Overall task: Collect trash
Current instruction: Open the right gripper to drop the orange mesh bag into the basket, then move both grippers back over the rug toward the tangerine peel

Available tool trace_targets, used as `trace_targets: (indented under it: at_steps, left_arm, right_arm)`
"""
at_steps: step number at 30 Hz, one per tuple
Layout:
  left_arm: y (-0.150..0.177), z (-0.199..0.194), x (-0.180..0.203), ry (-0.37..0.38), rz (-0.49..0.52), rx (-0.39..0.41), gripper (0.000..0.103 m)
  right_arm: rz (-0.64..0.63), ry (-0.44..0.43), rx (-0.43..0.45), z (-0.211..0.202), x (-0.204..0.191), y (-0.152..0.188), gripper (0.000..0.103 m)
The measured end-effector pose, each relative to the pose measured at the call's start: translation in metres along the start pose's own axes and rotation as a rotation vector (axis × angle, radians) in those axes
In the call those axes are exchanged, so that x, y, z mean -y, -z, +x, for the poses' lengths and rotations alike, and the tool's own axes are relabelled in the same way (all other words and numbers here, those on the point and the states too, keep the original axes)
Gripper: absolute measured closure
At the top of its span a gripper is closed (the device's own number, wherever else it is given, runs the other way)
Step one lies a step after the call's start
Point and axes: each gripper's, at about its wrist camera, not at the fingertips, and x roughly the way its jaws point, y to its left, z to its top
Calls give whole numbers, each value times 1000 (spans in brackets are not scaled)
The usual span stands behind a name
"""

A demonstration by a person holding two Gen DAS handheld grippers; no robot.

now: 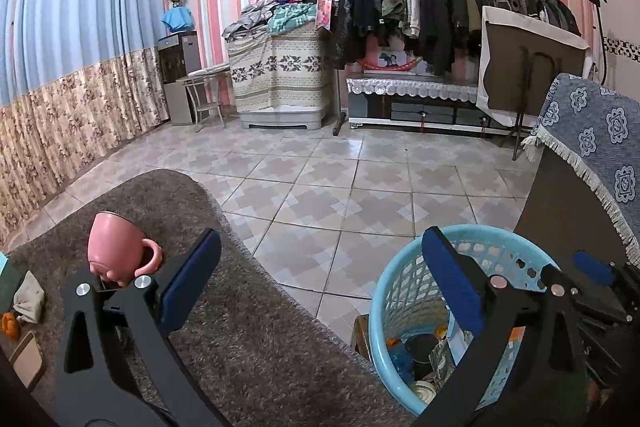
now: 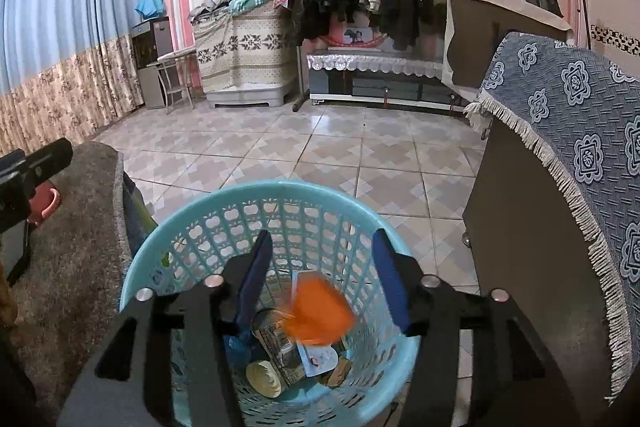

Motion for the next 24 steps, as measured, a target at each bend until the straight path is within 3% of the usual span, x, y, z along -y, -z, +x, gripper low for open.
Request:
trace_targets:
  at_steps: [1,2,7,24]
  left_arm:
    - [0,0,-2,-2,-4,-1,6]
    - [-1,0,-2,-3,-6,-1,6]
    - [-2,0,-8,-9,-21,-1,6]
    - [-3,-17,-36,-22,-60,-2,6]
  right_arm:
    - [2,-3,3,-1,0,0,24]
    - [1,-6,8,-2,-1,0,20]
    - [-34,13,26,-6,-9,0,9]
    - [-87,28,72,-17,-24,0,5]
